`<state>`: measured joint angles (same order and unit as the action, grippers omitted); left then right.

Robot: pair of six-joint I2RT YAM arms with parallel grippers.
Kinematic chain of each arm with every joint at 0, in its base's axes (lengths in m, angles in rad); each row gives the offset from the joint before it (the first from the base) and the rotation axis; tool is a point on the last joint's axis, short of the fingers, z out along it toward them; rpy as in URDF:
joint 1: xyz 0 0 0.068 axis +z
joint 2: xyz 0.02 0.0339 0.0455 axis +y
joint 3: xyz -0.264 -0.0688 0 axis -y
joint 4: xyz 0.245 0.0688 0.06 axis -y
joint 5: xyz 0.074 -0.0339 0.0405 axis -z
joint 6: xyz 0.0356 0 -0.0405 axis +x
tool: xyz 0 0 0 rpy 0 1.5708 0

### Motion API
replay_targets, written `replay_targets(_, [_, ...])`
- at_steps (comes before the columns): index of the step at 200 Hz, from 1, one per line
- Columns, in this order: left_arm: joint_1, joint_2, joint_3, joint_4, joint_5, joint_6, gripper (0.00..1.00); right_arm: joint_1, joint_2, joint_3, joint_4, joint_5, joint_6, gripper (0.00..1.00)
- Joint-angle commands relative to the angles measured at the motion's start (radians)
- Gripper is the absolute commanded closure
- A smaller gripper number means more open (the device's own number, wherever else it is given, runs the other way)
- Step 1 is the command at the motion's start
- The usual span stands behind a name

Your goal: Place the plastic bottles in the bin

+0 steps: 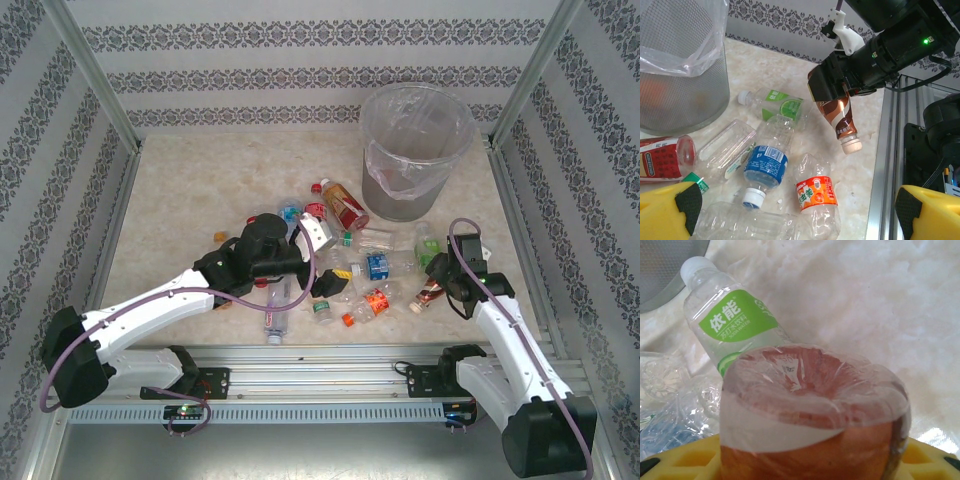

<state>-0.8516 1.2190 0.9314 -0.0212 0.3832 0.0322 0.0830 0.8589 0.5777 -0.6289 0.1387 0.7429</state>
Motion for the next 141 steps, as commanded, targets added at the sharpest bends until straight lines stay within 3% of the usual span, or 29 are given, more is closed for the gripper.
replay_targets(1, [-0.016,0.013,-0.015,0.040,-0.009,-0.030,0.00,0.013,-0.026,0.027,-0.046,0.023,-0.060,0.46])
replay_targets(141, [0.000,-0.026,-0.008,0.054,-0.012,-0.021,0.00,0.011,-0.233,0.176,-0.183,0.125,-0.213,0.47])
